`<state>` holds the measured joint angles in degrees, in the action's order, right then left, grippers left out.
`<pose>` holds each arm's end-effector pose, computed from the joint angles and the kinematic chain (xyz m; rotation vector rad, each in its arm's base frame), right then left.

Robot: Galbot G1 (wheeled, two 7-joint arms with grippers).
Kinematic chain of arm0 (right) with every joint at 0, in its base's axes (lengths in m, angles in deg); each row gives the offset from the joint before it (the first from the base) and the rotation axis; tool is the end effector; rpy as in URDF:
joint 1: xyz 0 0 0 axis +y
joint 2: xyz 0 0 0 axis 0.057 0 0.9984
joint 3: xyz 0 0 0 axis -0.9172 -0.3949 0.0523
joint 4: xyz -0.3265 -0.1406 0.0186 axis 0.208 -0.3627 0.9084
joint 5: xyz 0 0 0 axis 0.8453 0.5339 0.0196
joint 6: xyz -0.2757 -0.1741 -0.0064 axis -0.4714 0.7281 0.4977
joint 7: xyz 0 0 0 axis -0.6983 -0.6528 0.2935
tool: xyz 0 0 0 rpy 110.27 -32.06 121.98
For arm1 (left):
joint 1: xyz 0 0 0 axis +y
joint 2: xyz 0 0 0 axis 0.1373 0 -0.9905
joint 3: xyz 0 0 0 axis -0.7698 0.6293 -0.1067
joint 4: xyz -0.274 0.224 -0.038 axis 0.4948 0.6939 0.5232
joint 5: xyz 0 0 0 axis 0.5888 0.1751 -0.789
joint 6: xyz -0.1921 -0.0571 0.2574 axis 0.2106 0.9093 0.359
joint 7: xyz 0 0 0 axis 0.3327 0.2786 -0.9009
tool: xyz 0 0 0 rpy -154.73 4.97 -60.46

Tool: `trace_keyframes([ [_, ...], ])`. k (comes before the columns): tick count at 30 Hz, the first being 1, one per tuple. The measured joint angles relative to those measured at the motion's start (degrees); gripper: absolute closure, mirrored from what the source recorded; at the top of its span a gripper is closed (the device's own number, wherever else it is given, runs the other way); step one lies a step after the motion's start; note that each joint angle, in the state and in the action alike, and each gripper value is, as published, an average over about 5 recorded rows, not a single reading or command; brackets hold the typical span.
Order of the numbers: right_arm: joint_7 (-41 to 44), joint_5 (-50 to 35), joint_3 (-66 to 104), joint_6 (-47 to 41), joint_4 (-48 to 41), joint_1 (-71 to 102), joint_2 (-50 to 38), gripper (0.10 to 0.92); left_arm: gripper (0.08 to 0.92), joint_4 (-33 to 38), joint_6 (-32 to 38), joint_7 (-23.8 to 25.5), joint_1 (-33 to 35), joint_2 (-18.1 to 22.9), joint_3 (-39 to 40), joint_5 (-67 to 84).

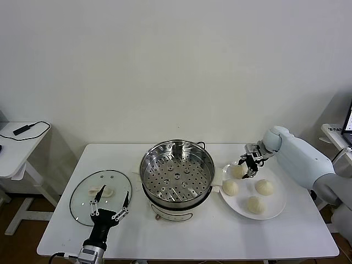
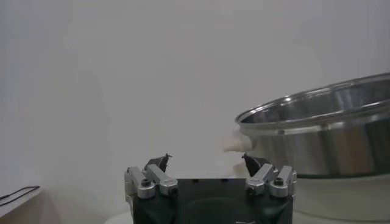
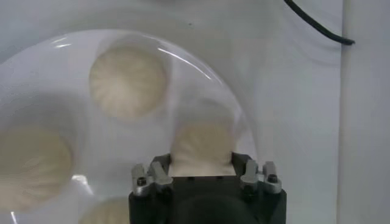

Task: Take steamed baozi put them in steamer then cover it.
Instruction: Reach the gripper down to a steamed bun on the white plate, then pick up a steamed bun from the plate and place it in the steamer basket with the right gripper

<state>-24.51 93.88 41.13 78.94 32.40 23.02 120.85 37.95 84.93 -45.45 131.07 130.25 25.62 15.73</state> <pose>0.5734 -0.1810 -0.2081 1.3904 -1.4052 1.4440 0.1290 0.0486 -0.3515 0.1799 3.0687 0.4406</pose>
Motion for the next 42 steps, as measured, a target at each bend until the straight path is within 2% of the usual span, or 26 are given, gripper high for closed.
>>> trace_keyframes([
  [13,5.0,-1.42,-7.61,10.6,18.82,-14.98,-7.19,0.347,0.177,1.3,-0.37,-0.08,0.17,-0.08,0.55,0.0],
  [24,7.19,-5.16,-14.66,15.01,32.37,-26.66,-5.54,0.347,0.177,1.98,-0.61,-0.38,0.4,-0.23,0.58,-0.01],
  [33,7.2,-4.04,-17.22,16.81,34.6,-27.21,1.25,0.352,0.177,2.57,-0.62,-0.53,0.64,-0.35,0.51,0.01],
  [42,6.44,0.19,-17.78,17.6,30.58,-23.42,8.75,0.355,0.177,2.66,-0.27,-0.67,0.77,-0.36,0.56,0.15],
])
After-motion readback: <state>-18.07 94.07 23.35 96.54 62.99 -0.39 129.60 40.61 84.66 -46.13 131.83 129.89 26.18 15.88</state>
